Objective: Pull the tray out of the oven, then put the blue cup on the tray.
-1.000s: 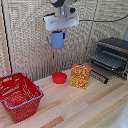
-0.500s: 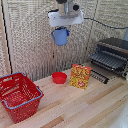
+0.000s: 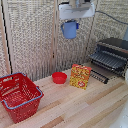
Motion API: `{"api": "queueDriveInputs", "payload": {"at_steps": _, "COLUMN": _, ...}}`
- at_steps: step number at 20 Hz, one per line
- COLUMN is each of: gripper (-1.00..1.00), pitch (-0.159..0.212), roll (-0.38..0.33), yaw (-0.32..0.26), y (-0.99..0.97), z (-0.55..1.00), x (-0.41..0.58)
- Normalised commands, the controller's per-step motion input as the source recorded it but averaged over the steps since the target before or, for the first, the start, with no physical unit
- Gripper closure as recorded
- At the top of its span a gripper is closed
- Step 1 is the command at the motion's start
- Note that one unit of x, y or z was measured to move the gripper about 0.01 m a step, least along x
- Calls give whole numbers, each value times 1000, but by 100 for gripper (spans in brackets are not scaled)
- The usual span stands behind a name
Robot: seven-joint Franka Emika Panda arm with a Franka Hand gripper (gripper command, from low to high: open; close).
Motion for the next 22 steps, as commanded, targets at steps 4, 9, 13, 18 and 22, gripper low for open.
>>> {"api": "queueDriveInputs", "payload": {"at_steps": 4, "gripper": 100, "pitch": -9, "roll": 107, "yaw": -18, "y": -944, "z": 306, "x": 46}}
{"api": "queueDriveInputs", "payload": {"at_steps": 9, "gripper": 100, "pitch": -69, "roll": 36, "yaw": -152, "y": -726, "z": -2, "x": 9}}
{"api": "queueDriveInputs", "payload": {"at_steps": 13, "gripper": 100, "pitch": -103, "roll": 6, "yaw": -252, "y": -526, "z": -76, "x": 2}}
{"api": "queueDriveInputs", "payload": {"at_steps": 18, "gripper": 100, "pitch": -68, "roll": 4, "yaw": -242, "y": -546, "z": -31, "x": 5}}
{"api": "queueDriveInputs", "payload": {"at_steps": 22, "gripper": 100, "pitch": 0, "roll": 0, "yaw": -228, "y": -599, "z": -12, "x": 0}}
